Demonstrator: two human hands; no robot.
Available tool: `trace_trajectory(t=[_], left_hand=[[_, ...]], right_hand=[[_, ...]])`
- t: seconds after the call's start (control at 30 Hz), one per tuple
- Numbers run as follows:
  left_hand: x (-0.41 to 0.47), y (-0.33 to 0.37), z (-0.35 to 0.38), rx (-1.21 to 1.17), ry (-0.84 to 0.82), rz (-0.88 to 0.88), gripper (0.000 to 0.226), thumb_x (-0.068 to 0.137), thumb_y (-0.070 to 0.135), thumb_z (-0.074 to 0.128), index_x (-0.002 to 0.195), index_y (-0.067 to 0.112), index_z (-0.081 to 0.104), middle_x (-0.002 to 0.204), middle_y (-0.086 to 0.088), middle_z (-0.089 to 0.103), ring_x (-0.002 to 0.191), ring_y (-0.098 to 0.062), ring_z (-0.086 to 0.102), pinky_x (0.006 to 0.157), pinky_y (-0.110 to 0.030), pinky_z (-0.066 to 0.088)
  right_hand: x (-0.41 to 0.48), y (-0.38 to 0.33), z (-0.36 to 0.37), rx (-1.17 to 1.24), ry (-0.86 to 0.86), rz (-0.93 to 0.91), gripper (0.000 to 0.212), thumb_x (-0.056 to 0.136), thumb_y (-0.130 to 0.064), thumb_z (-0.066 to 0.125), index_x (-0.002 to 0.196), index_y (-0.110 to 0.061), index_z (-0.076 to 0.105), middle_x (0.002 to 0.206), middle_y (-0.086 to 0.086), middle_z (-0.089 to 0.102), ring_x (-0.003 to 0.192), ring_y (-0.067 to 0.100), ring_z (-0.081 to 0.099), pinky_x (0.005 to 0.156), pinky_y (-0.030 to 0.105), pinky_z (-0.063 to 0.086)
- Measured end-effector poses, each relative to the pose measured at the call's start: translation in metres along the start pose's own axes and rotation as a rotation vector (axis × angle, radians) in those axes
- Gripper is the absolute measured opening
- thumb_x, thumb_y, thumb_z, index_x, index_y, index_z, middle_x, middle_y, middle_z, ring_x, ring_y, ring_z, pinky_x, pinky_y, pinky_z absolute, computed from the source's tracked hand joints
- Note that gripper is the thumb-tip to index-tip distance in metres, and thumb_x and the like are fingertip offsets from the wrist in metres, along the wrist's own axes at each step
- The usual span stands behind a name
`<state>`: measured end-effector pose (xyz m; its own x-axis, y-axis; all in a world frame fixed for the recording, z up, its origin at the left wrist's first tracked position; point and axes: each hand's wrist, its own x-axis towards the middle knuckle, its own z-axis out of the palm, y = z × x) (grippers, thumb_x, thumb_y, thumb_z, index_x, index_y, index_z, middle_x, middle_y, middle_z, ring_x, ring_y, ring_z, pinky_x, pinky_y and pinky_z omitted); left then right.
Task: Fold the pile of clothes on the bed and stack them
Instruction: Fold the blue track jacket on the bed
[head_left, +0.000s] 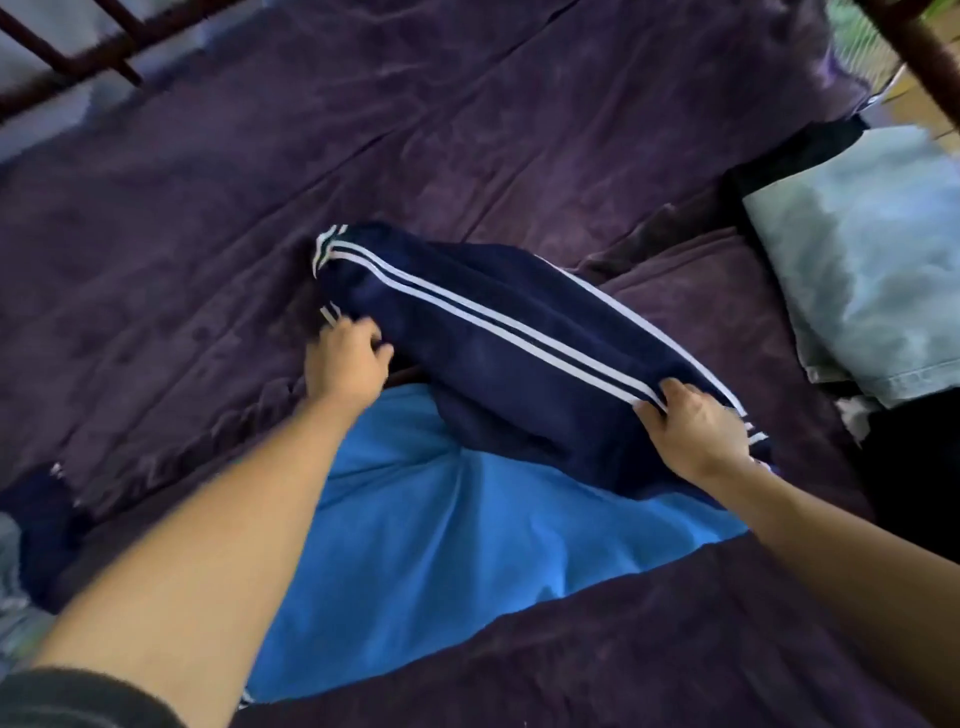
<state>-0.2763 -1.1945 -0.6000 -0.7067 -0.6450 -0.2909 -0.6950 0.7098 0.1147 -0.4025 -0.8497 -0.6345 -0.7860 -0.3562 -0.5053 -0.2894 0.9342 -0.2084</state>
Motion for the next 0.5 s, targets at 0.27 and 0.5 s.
trace_trajectory(t=[0.27,0.5], left_hand=[[-0.131,-0.118,0.09,0.087,-0.55,-0.19,0.061,0.075,0.058,0.068,0.121,0.021,0.056,0.121,-0.004,0.057,0.115,-0.025,0.052,0.096,-0.038,0.043],[-0.143,-0.177,0.072,-0.036,-0.52,-0.175,0.031,0.077,0.043,0.075,0.079,0.013,0.066,0.077,-0.005,0.063,0.088,-0.029,0.063,0.068,-0.033,0.044]], right_hand=[[0.039,-0.076,0.008,0.068,0.046,-0.157,0.085,0.081,-0.061,0.061,0.146,-0.017,0.028,0.136,0.012,0.052,0.121,0.034,0.05,0.096,0.046,0.039],[0.061,-0.107,0.005,0.065,0.065,-0.111,0.049,0.085,-0.049,0.064,0.108,-0.006,0.061,0.111,0.026,0.062,0.104,0.043,0.058,0.086,0.045,0.047]])
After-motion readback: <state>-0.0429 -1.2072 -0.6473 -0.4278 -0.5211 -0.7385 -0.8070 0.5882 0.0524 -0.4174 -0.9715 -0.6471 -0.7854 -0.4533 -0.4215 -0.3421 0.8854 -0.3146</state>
